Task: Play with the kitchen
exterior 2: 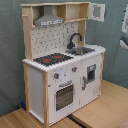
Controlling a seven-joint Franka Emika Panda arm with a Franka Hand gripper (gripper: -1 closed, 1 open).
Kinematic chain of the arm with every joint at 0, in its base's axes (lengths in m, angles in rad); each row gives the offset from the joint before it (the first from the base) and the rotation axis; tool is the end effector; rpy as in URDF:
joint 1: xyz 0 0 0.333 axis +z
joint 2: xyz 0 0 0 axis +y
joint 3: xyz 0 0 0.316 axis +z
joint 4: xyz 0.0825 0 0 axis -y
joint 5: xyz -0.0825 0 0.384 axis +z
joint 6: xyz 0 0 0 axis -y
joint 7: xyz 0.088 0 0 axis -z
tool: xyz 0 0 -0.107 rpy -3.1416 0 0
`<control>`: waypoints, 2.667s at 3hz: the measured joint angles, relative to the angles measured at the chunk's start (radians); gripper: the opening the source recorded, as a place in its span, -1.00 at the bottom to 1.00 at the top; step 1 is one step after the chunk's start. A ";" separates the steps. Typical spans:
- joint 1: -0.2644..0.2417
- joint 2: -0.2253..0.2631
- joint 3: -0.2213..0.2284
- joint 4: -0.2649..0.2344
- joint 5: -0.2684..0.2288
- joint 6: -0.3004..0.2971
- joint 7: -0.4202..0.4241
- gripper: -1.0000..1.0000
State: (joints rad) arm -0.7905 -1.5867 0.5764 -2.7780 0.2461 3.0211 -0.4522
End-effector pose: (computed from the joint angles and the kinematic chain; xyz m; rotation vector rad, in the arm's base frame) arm 0.2105 0.0797 0.6842 1.5130 0.1343 1.4079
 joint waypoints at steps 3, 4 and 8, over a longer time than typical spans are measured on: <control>-0.065 0.045 0.074 0.095 0.000 -0.097 0.159 -1.00; -0.097 0.070 0.108 0.155 0.000 -0.151 0.208 -1.00; -0.250 0.115 0.270 0.439 0.000 -0.265 0.269 -1.00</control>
State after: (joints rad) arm -1.0405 -1.4716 0.8459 -2.3393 0.2464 2.7564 -0.1837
